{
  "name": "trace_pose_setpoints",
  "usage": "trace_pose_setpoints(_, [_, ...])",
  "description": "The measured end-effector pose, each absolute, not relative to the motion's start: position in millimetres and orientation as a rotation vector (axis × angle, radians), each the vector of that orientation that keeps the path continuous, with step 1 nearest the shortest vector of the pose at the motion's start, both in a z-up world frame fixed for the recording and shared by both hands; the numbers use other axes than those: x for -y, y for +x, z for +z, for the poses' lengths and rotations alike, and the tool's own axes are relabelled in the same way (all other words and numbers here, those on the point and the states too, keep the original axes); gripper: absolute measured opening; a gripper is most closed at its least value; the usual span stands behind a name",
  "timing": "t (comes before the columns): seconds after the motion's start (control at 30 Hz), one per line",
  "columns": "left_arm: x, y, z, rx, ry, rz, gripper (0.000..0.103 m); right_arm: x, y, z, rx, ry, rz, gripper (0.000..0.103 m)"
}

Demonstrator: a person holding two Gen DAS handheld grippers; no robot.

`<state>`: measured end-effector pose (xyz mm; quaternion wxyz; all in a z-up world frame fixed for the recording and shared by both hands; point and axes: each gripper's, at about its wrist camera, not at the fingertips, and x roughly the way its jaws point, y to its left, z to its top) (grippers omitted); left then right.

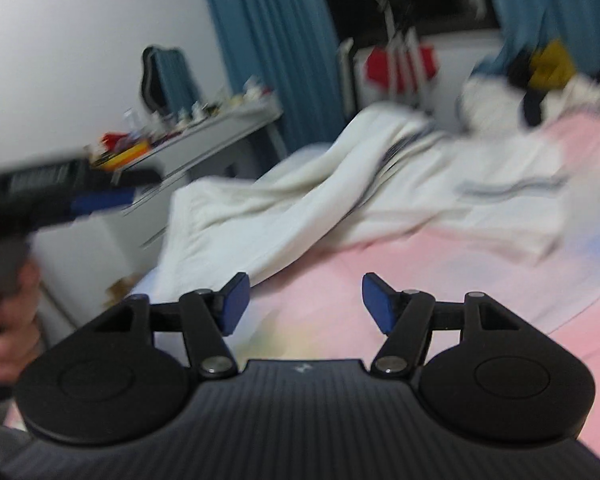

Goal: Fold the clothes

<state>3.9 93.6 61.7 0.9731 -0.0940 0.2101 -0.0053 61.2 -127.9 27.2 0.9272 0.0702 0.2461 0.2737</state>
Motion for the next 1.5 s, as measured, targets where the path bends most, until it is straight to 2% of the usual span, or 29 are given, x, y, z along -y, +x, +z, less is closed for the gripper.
trace_pose_setpoints(0.2, [-15,-30,45,-0.401,-0.097,-0.038,0.066,190,64,37,-0.375,0.061,0.415,0.065])
trace_pose_setpoints(0.33, [16,-36,32,-0.386,-0.039,-0.039,0.073,218,65,26,-0.342,0.06,0.343,0.065])
trace_pose_setpoints(0.5, [14,-26,11,-0.426,-0.025,-0.049,0.073,230,74,1,-0.364,0.067,0.319,0.065])
trace_pose_setpoints(0.9, [-10,-1,3,-0.494,-0.069,-0.056,0.074,223,74,-5,-0.36,0.059,0.275,0.064])
trace_pose_setpoints(1.1, [-3,64,6,-0.524,0.005,-0.145,0.075,226,75,-5,-0.358,0.073,0.246,0.065])
trace_pose_setpoints(1.17, [2,98,6,-0.519,0.033,-0.158,0.075,230,80,-7,-0.371,0.088,0.233,0.073])
trace_pose_setpoints(1.2, [5,115,6,-0.511,0.053,-0.156,0.075,233,83,-10,-0.377,0.102,0.233,0.081])
trace_pose_setpoints(1.37, [5,214,12,-0.455,0.122,-0.092,0.075,242,104,-28,-0.425,0.128,0.213,0.082])
trace_pose_setpoints(1.5, [6,288,3,-0.494,0.19,-0.046,0.074,244,130,-48,-0.477,0.152,0.199,0.082])
